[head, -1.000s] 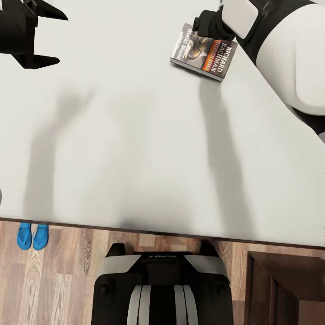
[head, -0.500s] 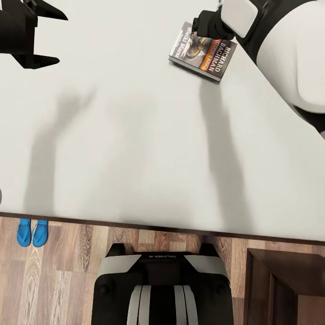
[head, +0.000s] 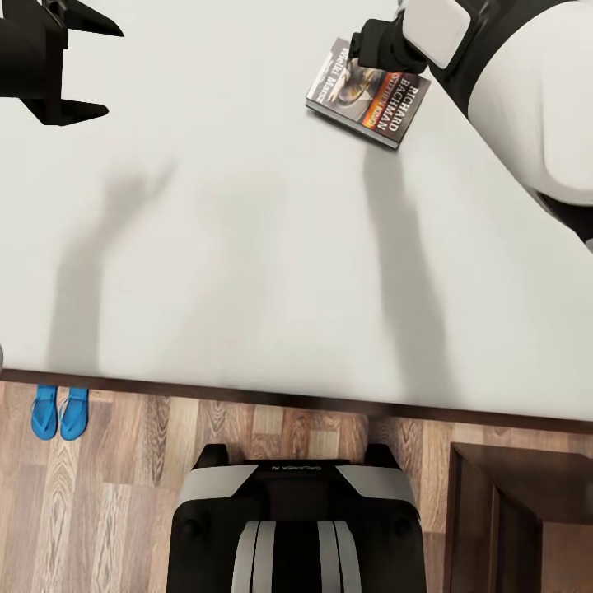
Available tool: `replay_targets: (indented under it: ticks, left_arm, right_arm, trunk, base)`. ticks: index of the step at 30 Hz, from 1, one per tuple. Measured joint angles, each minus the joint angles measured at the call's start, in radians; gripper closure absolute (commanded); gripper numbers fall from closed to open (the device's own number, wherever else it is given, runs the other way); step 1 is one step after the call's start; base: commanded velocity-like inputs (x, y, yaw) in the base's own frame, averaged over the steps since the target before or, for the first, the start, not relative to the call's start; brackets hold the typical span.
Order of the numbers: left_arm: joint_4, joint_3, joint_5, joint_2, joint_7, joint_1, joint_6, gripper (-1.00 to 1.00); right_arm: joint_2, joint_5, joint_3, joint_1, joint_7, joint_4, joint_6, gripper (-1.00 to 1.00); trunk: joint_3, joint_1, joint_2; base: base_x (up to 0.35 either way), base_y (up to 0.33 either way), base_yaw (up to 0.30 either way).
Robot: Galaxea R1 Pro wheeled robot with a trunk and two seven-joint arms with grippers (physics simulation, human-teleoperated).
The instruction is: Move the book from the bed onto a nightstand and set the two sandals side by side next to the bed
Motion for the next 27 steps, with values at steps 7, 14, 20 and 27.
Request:
replay_targets:
  ticks: [7,14,20,27]
  left_arm:
    - [0.0,0.0,0.0,0.001,0.0,0.0,0.0,-1.0]
    - [0.0,0.0,0.001,0.001,0.0,0.0,0.0,-1.0]
    - [0.0,0.0,0.0,0.0,0.0,0.0,0.0,-1.0]
    - [0.0,0.0,0.0,0.0,0.0,0.0,0.0,-1.0]
  right_arm:
    - [0.0,0.005,0.004,0.0,-0.001,-0.002,0.002,-1.0]
    - [0.0,0.008,0.017,0.0,-0.002,-0.003,0.002,-1.0]
    - [0.0,0.007,0.018,0.0,-0.001,-0.002,0.002,-1.0]
    - [0.0,0.007,0.018,-0.002,-0.002,0.004,0.0,-1.0]
  trunk:
    - [0.0,0.0,0.0]
    - [0.0,0.0,0.0]
    - [0.0,0.0,0.0]
    - [0.0,0.0,0.0]
  base:
    - [-0.09,0.056,0.0]
    - [-0.218,0.189,0.0]
    - [-0.156,0.133,0.0]
    - [-0.028,0.024,0.0]
